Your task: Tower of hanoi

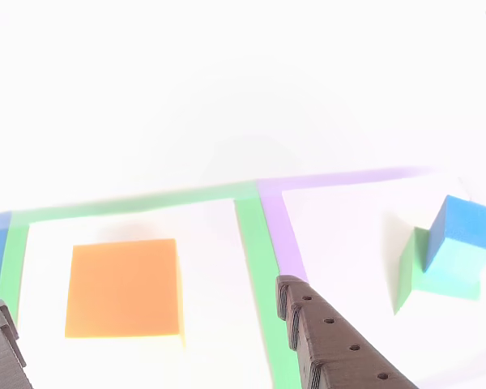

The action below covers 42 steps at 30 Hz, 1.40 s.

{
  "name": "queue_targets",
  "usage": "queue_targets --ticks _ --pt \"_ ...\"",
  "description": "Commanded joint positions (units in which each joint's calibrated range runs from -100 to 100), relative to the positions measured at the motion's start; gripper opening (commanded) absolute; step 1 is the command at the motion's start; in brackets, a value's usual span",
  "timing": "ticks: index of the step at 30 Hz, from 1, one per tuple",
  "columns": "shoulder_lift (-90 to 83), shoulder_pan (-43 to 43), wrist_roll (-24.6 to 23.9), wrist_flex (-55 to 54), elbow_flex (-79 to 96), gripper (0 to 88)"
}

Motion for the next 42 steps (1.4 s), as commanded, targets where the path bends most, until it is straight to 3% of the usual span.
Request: queue_targets --ticks 1,6,15,30,42 --pt "7.58 -0.10 0.00 -9.24 -2.30 40.1" --pt "17.76 0.00 0.00 -17.50 -6.12 40.0" --pt "26.96 -0.86 0.00 -22.52 -10.85 39.6" --pt "31.72 -4.51 0.00 -25.59 -11.94 37.2" --pt "33.10 -5.94 0.00 -26.00 -12.39 27.6"
